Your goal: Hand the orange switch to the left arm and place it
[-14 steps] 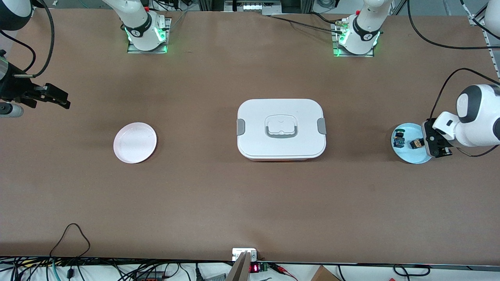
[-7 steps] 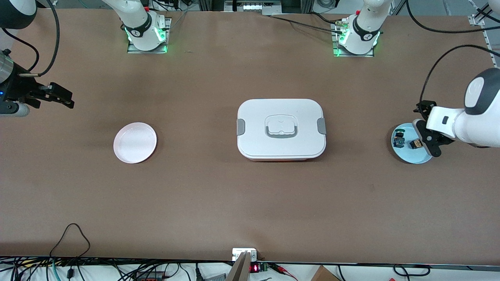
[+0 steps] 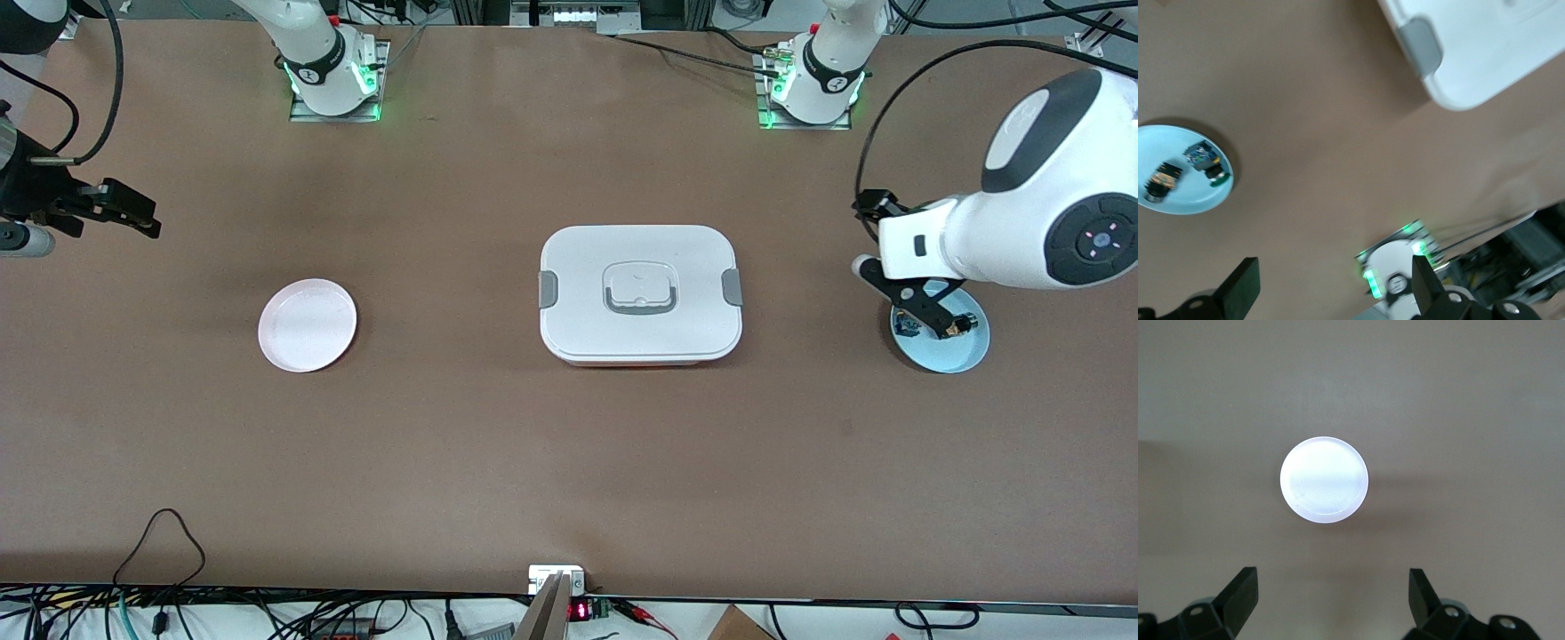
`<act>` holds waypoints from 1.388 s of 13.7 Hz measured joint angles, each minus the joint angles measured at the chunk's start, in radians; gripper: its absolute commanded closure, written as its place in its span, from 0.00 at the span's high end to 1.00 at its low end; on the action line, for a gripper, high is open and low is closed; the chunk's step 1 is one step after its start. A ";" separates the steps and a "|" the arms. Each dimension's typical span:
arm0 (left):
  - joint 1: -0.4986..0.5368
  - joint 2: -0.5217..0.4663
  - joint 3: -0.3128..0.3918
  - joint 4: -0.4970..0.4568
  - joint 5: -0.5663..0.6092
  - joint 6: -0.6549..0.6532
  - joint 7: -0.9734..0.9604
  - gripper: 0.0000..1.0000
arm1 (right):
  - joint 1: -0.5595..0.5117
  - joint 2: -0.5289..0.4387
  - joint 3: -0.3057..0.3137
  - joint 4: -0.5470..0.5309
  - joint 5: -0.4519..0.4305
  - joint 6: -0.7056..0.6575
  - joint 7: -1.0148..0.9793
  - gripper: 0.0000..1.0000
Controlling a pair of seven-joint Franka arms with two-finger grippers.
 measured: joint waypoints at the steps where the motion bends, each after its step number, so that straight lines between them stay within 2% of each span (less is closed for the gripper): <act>1: -0.020 0.000 0.000 0.020 -0.013 0.000 -0.076 1.00 | 0.000 0.000 0.000 0.000 0.000 0.000 0.000 1.00; 5: -0.094 0.003 0.005 0.080 -0.044 0.000 -0.423 1.00 | 0.002 0.000 0.006 0.000 0.000 -0.001 -0.002 1.00; 6: -0.109 0.002 0.021 0.090 -0.044 0.001 -0.478 1.00 | 0.002 0.000 0.006 0.000 0.000 -0.001 -0.002 1.00; 7: -0.132 0.000 0.069 0.101 -0.044 0.007 -0.503 1.00 | 0.002 0.000 0.006 0.000 0.000 -0.001 -0.002 1.00; 8: -0.169 -0.007 0.152 0.114 -0.045 0.030 -0.512 1.00 | 0.002 0.000 0.006 0.000 0.000 -0.002 -0.002 1.00; 10: -0.266 -0.044 0.371 0.114 -0.104 0.127 -0.513 1.00 | 0.002 0.000 0.006 0.000 0.000 -0.002 -0.003 1.00; 12: -0.366 -0.102 0.564 0.078 -0.149 0.232 -0.513 1.00 | 0.002 0.000 0.006 0.001 0.000 -0.002 -0.003 1.00; 14: -0.432 -0.194 0.689 -0.021 -0.156 0.359 -0.483 1.00 | 0.002 0.000 0.006 0.001 0.000 -0.002 -0.003 1.00; 16: -0.497 -0.302 0.808 -0.146 -0.159 0.423 -0.357 1.00 | 0.002 0.000 0.006 0.001 0.000 -0.002 -0.004 1.00; 17: -0.521 -0.350 0.854 -0.199 -0.162 0.447 -0.315 1.00 | 0.002 0.000 0.006 0.001 0.000 -0.002 -0.004 1.00; 19: -0.538 -0.430 0.896 -0.283 -0.163 0.490 -0.278 1.00 | 0.002 0.000 0.006 0.001 0.000 -0.002 -0.004 1.00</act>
